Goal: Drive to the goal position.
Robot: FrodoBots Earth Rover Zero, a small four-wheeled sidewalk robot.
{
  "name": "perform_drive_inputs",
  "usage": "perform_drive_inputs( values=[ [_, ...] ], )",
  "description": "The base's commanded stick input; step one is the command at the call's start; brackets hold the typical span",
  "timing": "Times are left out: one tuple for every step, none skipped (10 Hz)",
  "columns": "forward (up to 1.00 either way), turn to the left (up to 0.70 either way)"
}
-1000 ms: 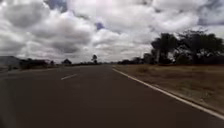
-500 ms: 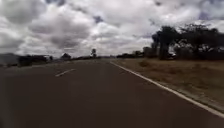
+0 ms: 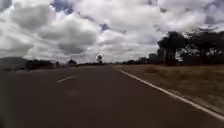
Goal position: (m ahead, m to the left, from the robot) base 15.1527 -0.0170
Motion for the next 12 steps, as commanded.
perform_drive_inputs(
  values=[
    [0.79,0.0],
    [0.8,0.0],
    [0.82,0.0],
    [0.83,0.0],
    [0.84,0.0],
    [0.84,0.0],
    [0.84,0.0],
    [0.84,0.0],
    [0.84,0.0],
    [0.84,0.0],
    [0.84,0.0],
    [0.84,0.0]
  ],
)
